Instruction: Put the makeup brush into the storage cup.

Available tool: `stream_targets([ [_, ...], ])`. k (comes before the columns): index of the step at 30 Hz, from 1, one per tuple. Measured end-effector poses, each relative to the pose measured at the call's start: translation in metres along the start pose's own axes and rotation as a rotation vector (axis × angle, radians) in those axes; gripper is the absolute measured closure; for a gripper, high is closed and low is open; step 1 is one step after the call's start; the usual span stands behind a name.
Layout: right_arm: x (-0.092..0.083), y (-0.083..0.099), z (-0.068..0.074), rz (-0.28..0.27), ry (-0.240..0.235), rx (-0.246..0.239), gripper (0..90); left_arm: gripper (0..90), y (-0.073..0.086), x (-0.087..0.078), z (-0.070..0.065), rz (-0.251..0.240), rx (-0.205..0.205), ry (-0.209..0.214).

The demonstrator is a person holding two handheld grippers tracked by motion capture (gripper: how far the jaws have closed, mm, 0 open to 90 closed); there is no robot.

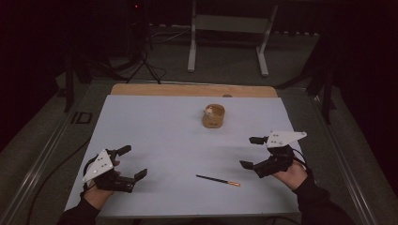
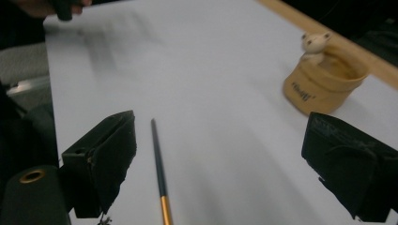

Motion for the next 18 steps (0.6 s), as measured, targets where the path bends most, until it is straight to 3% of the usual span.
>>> stream_targets([
  [5, 0.011, 0.0, 0.002, 0.076, -0.011, -0.008, 10.4, 1.2, 0.0, 0.0, 0.0, 0.001, 0.003, 0.001],
  [18, 0.03, -0.001, 0.004, 0.182, -0.097, 0.042, 13.2, 1.2, 0.0, 0.0, -0.001, 0.001, 0.004, 0.003],
])
Point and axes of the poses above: each handheld gripper's, and its own axes: x roughly forward along the jaws, y roughly out of its underside, z roughly to its left, the point moved 3 cm from there along x, roughly forward along the jaws, and after that the axes turned 13 degrees about -y, right-handed, at the moved point
